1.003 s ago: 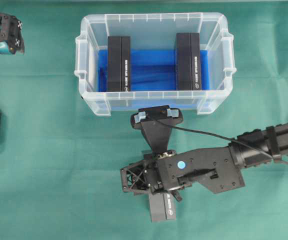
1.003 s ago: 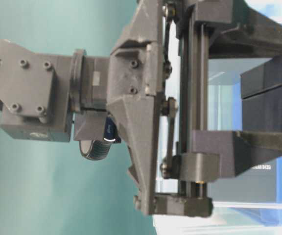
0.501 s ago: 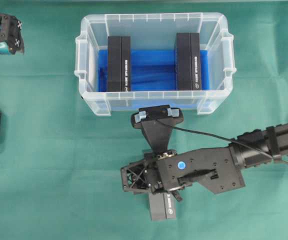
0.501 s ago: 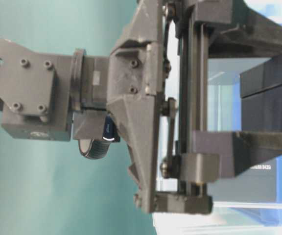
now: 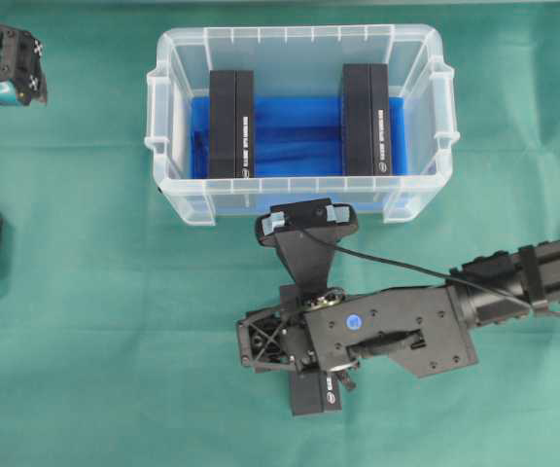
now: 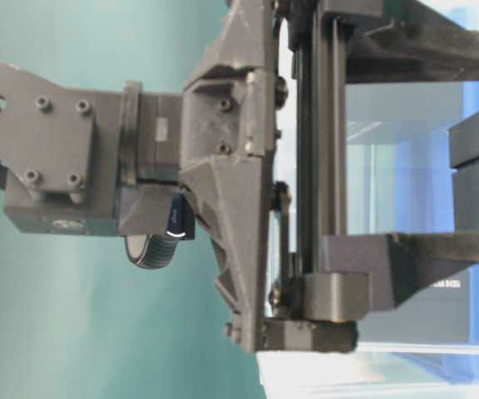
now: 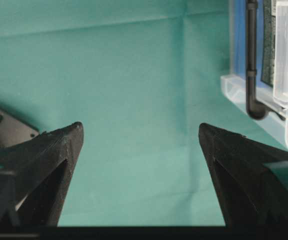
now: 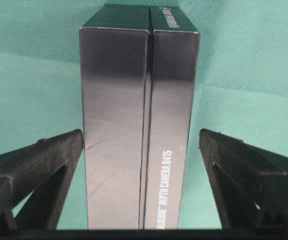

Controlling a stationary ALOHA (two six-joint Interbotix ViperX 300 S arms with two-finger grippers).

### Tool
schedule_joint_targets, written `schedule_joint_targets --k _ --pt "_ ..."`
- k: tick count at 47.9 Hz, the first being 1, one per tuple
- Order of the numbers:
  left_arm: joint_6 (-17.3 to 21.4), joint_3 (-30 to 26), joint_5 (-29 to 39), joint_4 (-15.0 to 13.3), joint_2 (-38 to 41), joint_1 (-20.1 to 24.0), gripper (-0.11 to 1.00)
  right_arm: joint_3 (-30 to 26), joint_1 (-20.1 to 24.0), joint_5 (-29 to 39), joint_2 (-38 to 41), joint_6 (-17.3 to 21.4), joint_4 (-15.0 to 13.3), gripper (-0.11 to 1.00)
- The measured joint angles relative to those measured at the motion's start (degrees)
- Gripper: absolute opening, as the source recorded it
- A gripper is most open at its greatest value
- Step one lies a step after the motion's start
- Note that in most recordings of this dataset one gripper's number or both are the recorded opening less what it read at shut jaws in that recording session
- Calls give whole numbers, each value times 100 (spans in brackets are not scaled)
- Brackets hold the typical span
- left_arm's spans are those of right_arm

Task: Take out the box from the case.
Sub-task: 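Carry the held box forward over the bin's front edge, then lower the box onto the cloth in front and open the right gripper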

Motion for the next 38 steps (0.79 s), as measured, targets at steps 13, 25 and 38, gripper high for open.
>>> schedule_joint_targets --k 13,25,38 --pt "0 0 0 9 0 0 96 -9 0 35 -79 18 -9 94" --pt "0 0 -9 0 -9 0 96 -132 0 308 -237 26 -9 94" --pt "0 0 -9 0 -9 0 96 -492 0 633 -360 26 -167 94"
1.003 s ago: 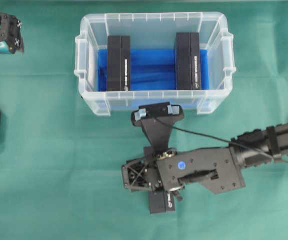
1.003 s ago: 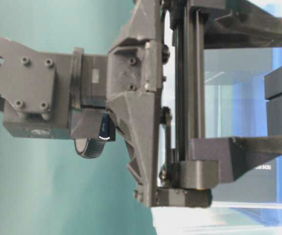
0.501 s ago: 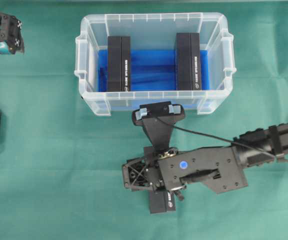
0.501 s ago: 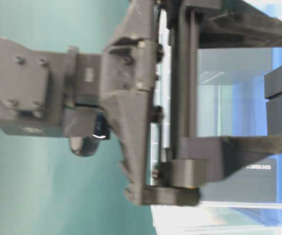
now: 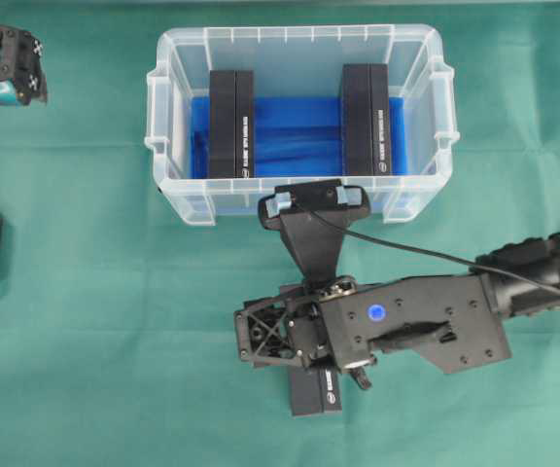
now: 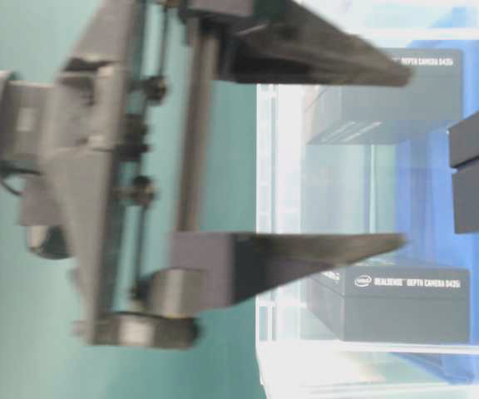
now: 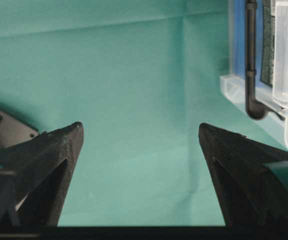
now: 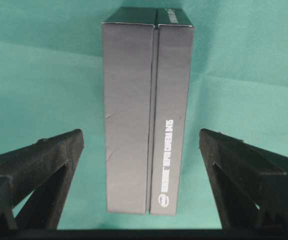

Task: Take out the box from the case.
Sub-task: 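Lower the box onto the cloth in front and open the right gripper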

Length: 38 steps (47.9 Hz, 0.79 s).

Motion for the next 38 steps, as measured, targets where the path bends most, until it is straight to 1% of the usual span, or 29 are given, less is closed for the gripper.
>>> schedule_joint_targets --k 8,18,25,28,33,38 --pt "0 0 0 0 0 0 96 -334 -9 308 -44 -62 -44 94" --pt "0 9 0 0 0 -9 96 -923 0 765 -62 -167 -141 94" --pt "0 9 0 0 0 -9 96 -1327 -9 1248 -62 -325 -202 94" --pt "0 9 0 0 0 0 96 -1477 0 1424 -62 -316 -211 94" --pt "0 9 0 0 -9 0 96 -1661 0 1644 -70 -352 -255 94" --pt "0 9 0 0 -9 0 96 -1723 0 1705 -79 -396 -272 94"
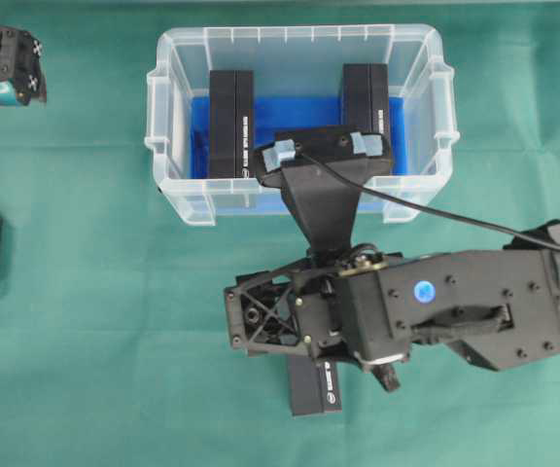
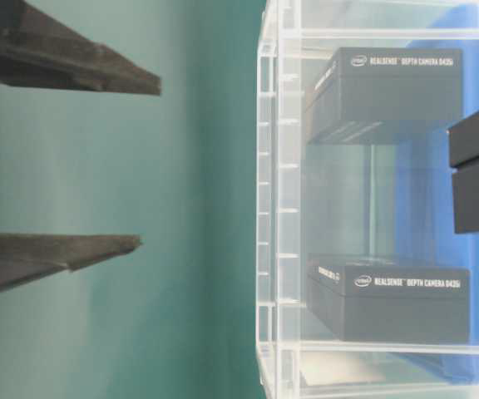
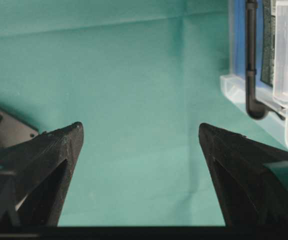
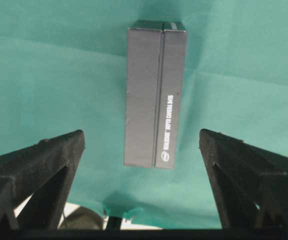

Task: Take out the box from the case.
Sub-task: 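Lower the box onto the cloth in front and open the right gripper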

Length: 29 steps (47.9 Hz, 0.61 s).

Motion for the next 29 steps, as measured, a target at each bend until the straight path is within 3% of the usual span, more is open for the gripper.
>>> schedule_joint_targets --k 15,29 --pt "0 0 0 0 -9 0 96 0 0 132 0 -9 -70 94" --pt "0 9 26 0 -9 -9 96 185 149 677 -114 -62 -149 94"
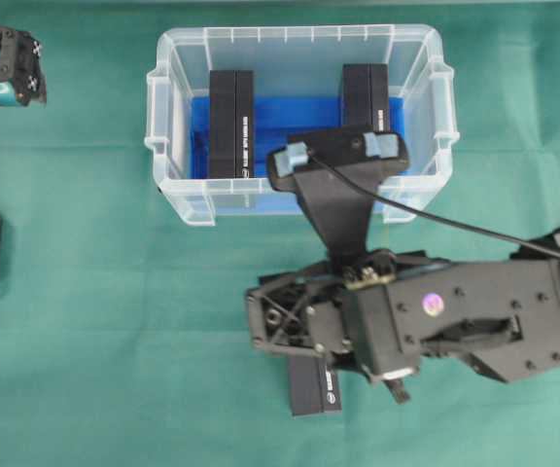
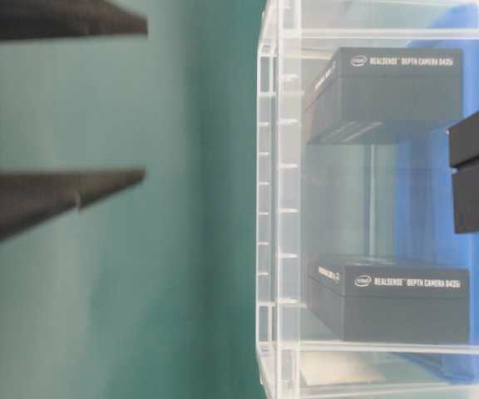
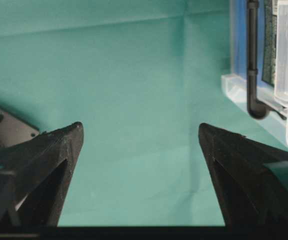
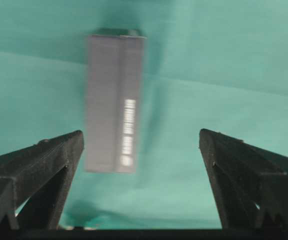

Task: Take out the box from the case.
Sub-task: 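Lower the box onto the cloth in front and open the right gripper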

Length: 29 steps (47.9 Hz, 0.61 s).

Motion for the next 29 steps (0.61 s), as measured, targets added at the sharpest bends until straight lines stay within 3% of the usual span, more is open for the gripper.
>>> schedule_joint_targets --k 11,29 --pt "-97 0 132 -9 0 9 96 765 97 -105 -554 -35 0 94" --pt "-132 0 193 -9 0 9 96 3120 193 -1020 -2338 53 9 93"
